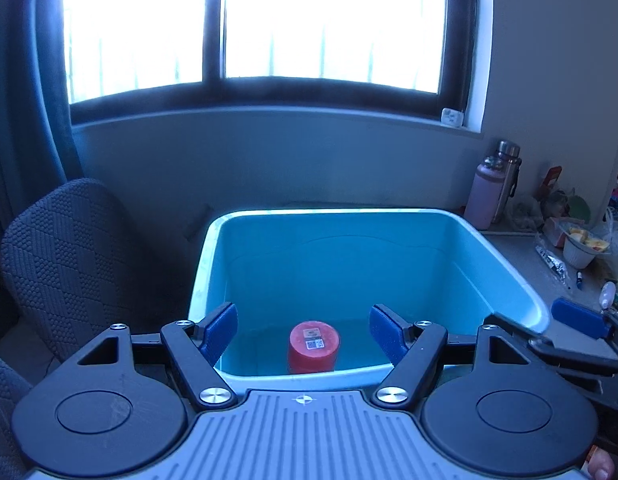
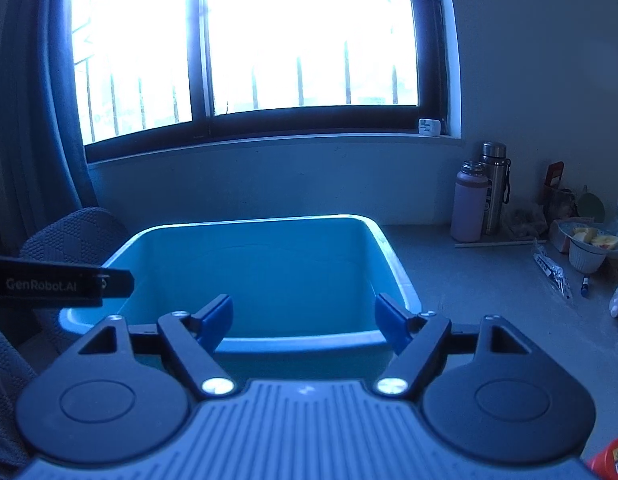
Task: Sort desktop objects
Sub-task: 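Open both grippers to drop the bottles into the blue bin, then withdraw both tools and move the right tool toward the remaining red bottle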
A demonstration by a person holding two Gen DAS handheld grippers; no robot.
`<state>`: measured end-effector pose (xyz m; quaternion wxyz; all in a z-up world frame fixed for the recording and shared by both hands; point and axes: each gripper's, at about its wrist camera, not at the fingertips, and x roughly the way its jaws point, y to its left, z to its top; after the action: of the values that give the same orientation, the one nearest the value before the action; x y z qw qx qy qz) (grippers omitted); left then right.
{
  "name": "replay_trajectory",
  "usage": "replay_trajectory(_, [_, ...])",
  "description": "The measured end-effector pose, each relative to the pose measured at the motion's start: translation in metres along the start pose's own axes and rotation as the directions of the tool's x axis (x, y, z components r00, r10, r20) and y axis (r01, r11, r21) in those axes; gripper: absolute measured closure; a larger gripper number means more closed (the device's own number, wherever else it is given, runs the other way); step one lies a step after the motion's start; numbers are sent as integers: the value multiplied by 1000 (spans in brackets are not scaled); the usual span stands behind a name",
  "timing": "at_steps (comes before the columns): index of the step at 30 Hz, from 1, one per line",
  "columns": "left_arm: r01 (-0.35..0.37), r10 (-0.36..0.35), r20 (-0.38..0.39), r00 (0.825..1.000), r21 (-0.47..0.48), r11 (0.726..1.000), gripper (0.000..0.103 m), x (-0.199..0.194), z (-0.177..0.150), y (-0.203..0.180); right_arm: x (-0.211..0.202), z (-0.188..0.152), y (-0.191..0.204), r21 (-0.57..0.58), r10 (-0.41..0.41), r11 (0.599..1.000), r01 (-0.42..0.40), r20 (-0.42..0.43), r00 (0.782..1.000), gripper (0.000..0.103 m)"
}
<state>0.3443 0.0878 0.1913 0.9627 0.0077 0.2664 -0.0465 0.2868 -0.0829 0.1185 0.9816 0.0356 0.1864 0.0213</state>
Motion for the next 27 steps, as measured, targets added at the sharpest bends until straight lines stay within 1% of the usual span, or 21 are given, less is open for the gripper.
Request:
replay_trajectory(3, [-5,5,14,1000,-6,1000,28,-21,-3,-2,-17,-5,-4,-8,7,1000,-7,5,1000,25])
replay_trajectory(8, [-24,25,24,999,-8,1000,26,-54,-20,-12,-46,-19,-15,-12,10,1000,-10,9,1000,25])
replay_trajectory(11, [-39,40,20,999,-10,999,17,-72,-36,-22,-64,-30,-24,-15,8,1000,-8,-2,1000,24])
replay_trajectory(12, [-44,44,17,999,-11,999,17,-78,-42,-26,-71,-34,-28,-12,6,1000,-6,-6,1000,24])
replay_trajectory(17, [-46,46,5,999,-31,998,17,-108,-78,-46,-107,-59,-48,-2,-10,1000,10,-28,1000,24])
replay_trajectory(21, [-41,40,-32,999,-57,998,16,-133,-113,-61,-137,-82,-65,15,-21,1000,22,-42,999,24])
replay_trajectory(24, [-44,41,-60,997,-60,997,15,-143,-140,-73,-156,-99,-76,16,-35,999,36,-58,998,24])
replay_trajectory(27, [-34,30,-72,997,-56,998,15,-146,-164,-80,-172,-116,-86,11,-58,998,59,-66,996,23])
